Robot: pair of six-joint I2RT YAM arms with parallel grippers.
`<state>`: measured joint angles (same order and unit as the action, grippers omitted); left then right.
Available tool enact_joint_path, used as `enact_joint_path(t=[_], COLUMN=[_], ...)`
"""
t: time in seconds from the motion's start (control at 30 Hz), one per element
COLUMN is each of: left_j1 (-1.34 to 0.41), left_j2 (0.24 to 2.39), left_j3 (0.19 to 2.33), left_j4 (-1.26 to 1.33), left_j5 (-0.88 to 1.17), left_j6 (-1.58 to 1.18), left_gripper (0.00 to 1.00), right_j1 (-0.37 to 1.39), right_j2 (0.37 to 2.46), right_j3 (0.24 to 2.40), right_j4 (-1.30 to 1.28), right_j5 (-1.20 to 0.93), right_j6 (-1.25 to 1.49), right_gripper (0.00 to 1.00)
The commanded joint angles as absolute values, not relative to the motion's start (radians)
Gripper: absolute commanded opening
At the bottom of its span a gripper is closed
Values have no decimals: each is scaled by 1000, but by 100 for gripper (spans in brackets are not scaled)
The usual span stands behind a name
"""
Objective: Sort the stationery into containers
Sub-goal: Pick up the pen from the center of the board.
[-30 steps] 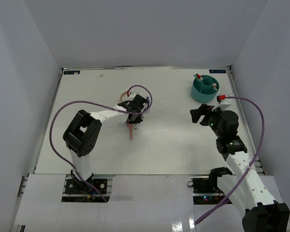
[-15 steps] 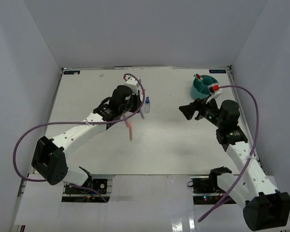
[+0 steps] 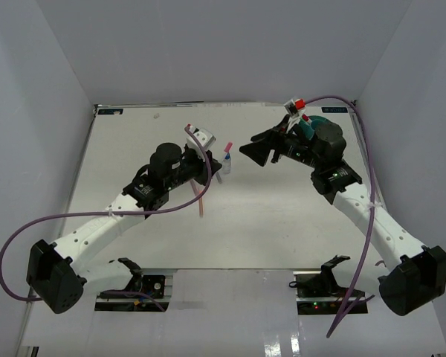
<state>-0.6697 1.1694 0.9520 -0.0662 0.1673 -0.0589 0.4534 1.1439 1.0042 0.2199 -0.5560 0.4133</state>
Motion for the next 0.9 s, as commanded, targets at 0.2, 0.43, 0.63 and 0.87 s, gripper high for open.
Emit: enact_joint_path(t=[0.2, 0.43, 0.63, 0.87], left_j1=[-669, -669, -669, -669], left_j2=[1078, 1051, 1045, 1051], left_j3=[908, 891, 887, 884], left_j4=[-9, 23, 28, 37], left_j5=[232, 233, 222, 216], left_j6=[-6, -6, -6, -11], left_gripper=[16, 16, 17, 17], right_j1=[549, 586, 612, 620], right_j2=[1267, 1342, 1374, 1385], right_j3=[1126, 1170, 1184, 1169], right_j4=[265, 261, 270, 268], right_j5=[-548, -534, -541, -552], right_j6=[433, 426, 433, 430], right_gripper=[77, 75, 66, 48])
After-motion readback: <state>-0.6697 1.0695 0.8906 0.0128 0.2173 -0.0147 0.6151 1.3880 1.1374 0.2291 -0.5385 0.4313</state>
